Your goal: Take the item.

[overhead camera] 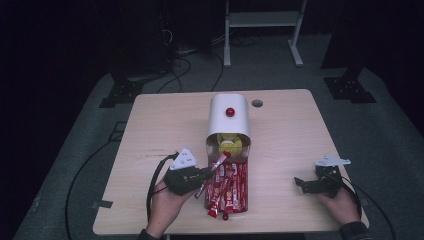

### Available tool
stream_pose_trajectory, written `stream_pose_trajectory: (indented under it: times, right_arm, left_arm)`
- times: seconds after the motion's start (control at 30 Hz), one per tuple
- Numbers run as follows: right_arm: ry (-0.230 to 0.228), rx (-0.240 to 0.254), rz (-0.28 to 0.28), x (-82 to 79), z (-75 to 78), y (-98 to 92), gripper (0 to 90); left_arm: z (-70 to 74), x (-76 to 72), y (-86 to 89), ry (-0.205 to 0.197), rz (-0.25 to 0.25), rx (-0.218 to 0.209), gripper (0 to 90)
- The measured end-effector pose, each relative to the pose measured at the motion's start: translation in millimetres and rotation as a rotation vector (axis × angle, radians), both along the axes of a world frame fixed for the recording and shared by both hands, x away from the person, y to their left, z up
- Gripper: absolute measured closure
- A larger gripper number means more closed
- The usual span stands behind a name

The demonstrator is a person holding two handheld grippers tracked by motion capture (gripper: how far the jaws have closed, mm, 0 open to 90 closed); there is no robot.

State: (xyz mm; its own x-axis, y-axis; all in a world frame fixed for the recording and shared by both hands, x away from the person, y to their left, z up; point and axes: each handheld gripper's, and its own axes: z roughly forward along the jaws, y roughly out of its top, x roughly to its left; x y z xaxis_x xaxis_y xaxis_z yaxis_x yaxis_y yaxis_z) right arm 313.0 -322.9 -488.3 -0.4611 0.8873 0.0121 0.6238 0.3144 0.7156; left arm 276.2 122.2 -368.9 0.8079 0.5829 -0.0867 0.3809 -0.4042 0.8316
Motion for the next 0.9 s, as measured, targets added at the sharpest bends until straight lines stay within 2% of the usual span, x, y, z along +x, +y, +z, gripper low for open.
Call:
stream_pose_trajectory:
  times: [0.37, 0.67, 0.9]
  right_arm:
    - [0.000, 0.000, 0.000, 0.0, 0.0, 0.0, 1.4]
    - [0.000, 0.000, 0.000, 0.0, 0.0, 0.0, 1.3]
    - [0.000, 0.000, 0.001, 0.0, 0.0, 0.1, 1.3]
  left_arm:
    - [1.8, 3.3, 22.3, 0.002, 0.041, -0.005, 84.8]
    - [-2.5, 8.5, 39.6, 0.019, 0.081, -0.008, 84.8]
    - [-7.1, 13.2, 52.2, 0.017, 0.116, 0.003, 84.8]
